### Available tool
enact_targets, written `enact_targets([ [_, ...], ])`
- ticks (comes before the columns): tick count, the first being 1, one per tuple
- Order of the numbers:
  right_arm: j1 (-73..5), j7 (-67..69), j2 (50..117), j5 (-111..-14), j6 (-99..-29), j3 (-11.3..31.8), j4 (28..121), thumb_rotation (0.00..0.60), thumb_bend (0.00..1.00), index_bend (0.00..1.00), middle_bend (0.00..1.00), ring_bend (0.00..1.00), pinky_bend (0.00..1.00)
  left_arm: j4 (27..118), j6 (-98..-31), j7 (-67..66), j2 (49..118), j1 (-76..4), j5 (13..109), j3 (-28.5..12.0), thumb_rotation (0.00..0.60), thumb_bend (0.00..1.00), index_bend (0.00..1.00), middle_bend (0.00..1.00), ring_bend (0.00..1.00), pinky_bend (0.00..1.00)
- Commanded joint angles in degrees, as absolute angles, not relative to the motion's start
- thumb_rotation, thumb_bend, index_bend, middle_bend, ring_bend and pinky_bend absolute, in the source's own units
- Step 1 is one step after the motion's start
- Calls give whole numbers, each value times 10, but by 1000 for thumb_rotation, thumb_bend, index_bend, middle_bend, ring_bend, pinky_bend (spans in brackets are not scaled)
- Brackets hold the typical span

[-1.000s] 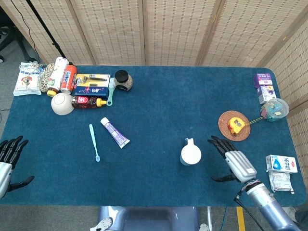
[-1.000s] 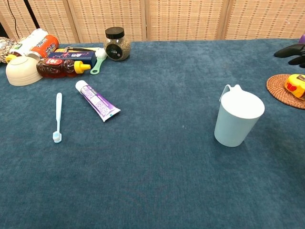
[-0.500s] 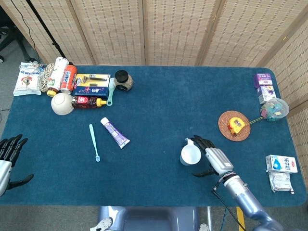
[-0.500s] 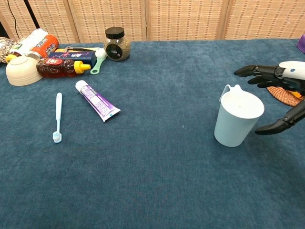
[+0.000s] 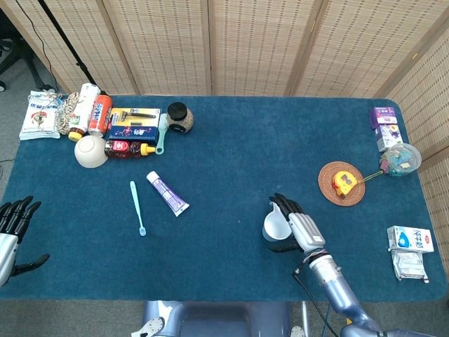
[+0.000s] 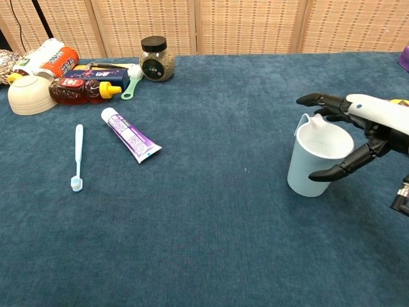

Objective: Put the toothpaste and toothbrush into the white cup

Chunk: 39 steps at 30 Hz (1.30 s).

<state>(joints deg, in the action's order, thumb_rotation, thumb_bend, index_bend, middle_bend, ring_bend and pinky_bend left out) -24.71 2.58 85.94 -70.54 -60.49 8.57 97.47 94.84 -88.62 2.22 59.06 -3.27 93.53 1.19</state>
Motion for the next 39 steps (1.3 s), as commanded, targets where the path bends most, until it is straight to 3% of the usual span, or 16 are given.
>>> enact_targets([
  [1, -251, 16, 879, -700, -612, 89, 958, 600, 0, 0, 0, 0, 4, 948, -885, 22, 591, -33, 934, 11, 600, 0, 0, 0, 0, 0],
  [3, -252, 13, 890, -701, -619, 91, 948, 600, 0, 0, 0, 0, 60, 948, -884, 22, 591, -34, 932, 10, 600, 0, 0, 0, 0, 0],
  [8, -250, 14, 919, -717, -643, 93, 915, 600, 0, 62, 16, 0, 330, 949, -882, 21, 591, -35, 930, 9, 600, 0, 0, 0, 0, 0],
  [11, -249, 21, 927, -726, -649, 91, 903, 600, 25, 181, 111, 56, 427, 950, -882, 23, 590, -35, 930, 9, 600, 0, 0, 0, 0, 0],
  [13, -249, 24, 929, -731, -652, 89, 898, 600, 109, 296, 193, 133, 481, 949, -883, 23, 590, -34, 931, 10, 600, 0, 0, 0, 0, 0],
  [15, -249, 26, 930, -734, -652, 88, 897, 600, 181, 344, 246, 184, 510, 949, -883, 25, 590, -34, 932, 10, 600, 0, 0, 0, 0, 0],
  [19, -250, 33, 932, -741, -652, 87, 896, 600, 268, 393, 301, 236, 532, 948, -886, 27, 590, -33, 933, 11, 600, 0, 0, 0, 0, 0],
  [27, -261, 29, 935, -759, -659, 100, 899, 600, 291, 413, 315, 248, 532, 948, -885, 30, 589, -34, 934, 11, 600, 0, 0, 0, 0, 0],
  [39, -349, -45, 972, -744, -612, 168, 879, 600, 294, 419, 318, 249, 532, 948, -883, 36, 586, -35, 933, 10, 600, 0, 0, 0, 0, 0],
])
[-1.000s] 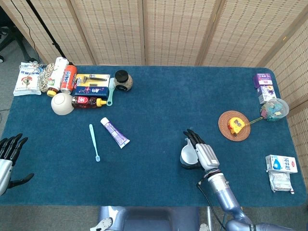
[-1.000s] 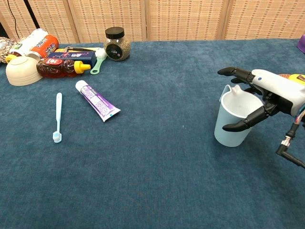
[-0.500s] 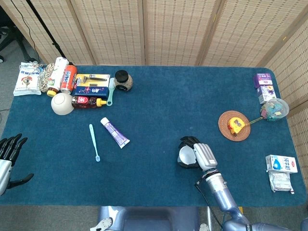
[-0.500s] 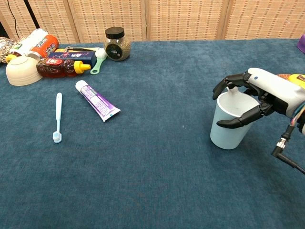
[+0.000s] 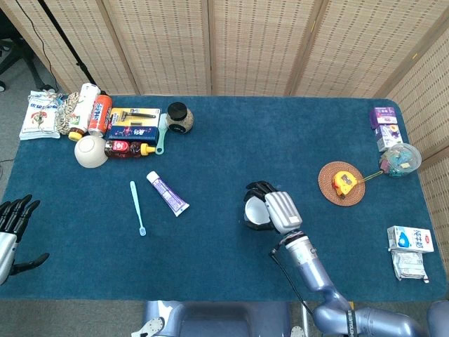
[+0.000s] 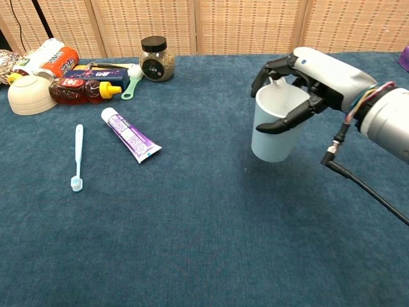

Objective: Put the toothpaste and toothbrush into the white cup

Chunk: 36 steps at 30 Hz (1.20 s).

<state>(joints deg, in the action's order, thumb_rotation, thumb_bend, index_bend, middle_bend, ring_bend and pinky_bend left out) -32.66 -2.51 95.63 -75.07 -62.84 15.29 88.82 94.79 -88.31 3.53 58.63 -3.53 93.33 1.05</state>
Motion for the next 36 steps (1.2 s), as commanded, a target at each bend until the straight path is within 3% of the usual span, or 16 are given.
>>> enact_targets([
  [1, -361, -56, 980, -742, -607, 173, 873, 600, 294, 419, 318, 249, 532, 948, -882, 36, 586, -36, 932, 10, 600, 0, 0, 0, 0, 0],
  [16, -498, -137, 1115, -712, -548, 222, 723, 600, 305, 426, 325, 251, 532, 944, -877, 56, 580, -39, 925, 8, 600, 0, 0, 0, 0, 0],
  [31, -503, -108, 1130, -702, -542, 200, 655, 600, 304, 406, 314, 246, 530, 941, -871, 68, 577, -42, 923, 8, 600, 0, 0, 0, 0, 0],
  [36, -503, -92, 1127, -705, -538, 193, 654, 600, 305, 320, 215, 144, 463, 942, -870, 65, 578, -42, 924, 9, 600, 0, 0, 0, 0, 0],
])
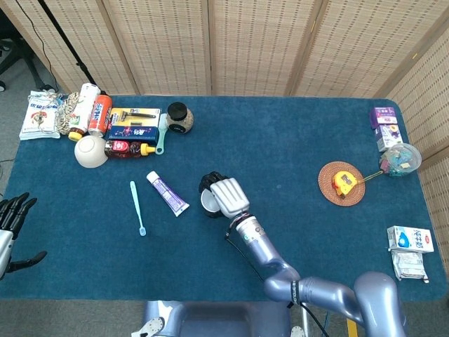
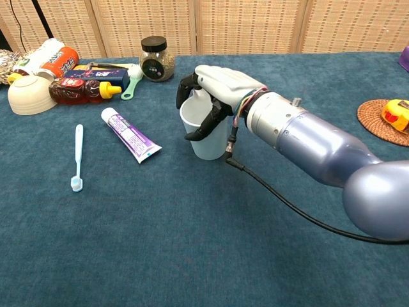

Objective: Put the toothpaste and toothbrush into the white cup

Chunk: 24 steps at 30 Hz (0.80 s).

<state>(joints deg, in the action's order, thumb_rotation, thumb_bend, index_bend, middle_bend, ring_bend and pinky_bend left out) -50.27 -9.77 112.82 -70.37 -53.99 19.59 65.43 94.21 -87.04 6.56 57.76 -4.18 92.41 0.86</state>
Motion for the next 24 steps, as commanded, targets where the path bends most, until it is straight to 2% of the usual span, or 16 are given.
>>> enact_targets([
  [1, -503, -90, 1126, -706, -537, 192, 654, 600, 305, 262, 153, 86, 403, 942, -870, 65, 578, -42, 924, 9, 600, 0, 0, 0, 0, 0],
  [4, -503, -80, 1118, -710, -531, 186, 658, 600, 305, 93, 14, 0, 234, 942, -870, 67, 577, -42, 922, 8, 600, 0, 0, 0, 0, 0],
  [7, -502, -82, 1114, -713, -534, 184, 659, 600, 305, 31, 0, 0, 154, 942, -870, 67, 577, -42, 923, 8, 600, 0, 0, 0, 0, 0],
  [19, -496, -96, 1092, -711, -552, 183, 695, 600, 304, 0, 0, 0, 122, 941, -871, 68, 578, -42, 924, 9, 600, 0, 0, 0, 0, 0],
  [24, -485, -127, 1046, -712, -579, 194, 775, 600, 305, 0, 0, 0, 122, 941, -870, 65, 579, -42, 924, 9, 600, 0, 0, 0, 0, 0],
])
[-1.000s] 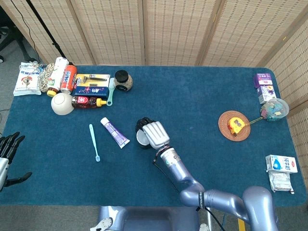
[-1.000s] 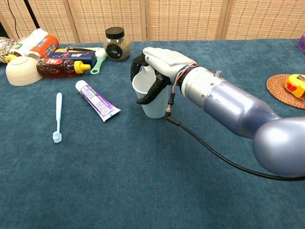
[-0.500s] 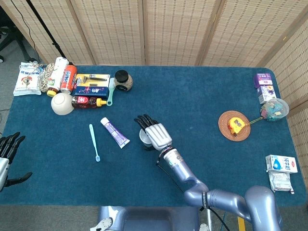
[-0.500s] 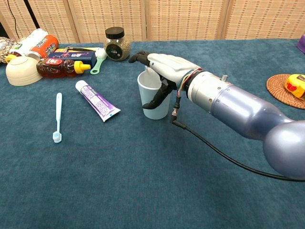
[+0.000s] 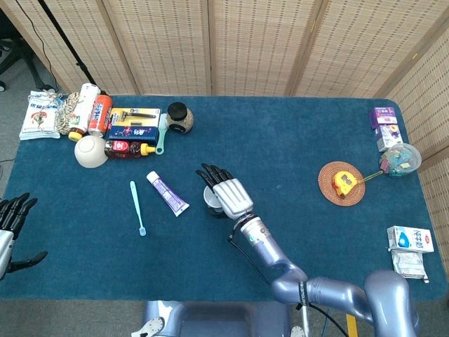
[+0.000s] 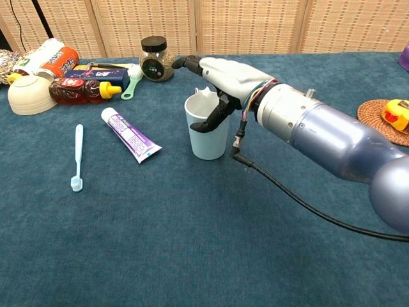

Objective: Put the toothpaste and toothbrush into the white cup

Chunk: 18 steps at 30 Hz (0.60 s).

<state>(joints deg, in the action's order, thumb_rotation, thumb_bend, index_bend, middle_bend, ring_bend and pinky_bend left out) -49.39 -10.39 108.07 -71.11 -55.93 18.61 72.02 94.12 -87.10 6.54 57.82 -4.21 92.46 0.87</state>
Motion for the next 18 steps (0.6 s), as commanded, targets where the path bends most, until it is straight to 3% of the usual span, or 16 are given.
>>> enact_targets([
  [1, -480, -137, 1031, -710, -584, 195, 799, 600, 304, 0, 0, 0, 122, 941, -869, 64, 579, -43, 924, 9, 600, 0, 0, 0, 0, 0],
  [8, -434, -174, 922, -673, -604, 194, 966, 600, 305, 0, 0, 0, 122, 943, -865, 55, 580, -46, 926, 10, 600, 0, 0, 0, 0, 0],
  [14, -392, -177, 838, -687, -634, 179, 1044, 600, 305, 0, 0, 0, 86, 937, -856, 53, 583, -57, 926, 3, 600, 0, 0, 0, 0, 0],
  [18, -335, -156, 758, -733, -678, 144, 1083, 600, 285, 0, 0, 0, 47, 920, -824, 52, 586, -86, 922, -11, 600, 0, 0, 0, 0, 0],
])
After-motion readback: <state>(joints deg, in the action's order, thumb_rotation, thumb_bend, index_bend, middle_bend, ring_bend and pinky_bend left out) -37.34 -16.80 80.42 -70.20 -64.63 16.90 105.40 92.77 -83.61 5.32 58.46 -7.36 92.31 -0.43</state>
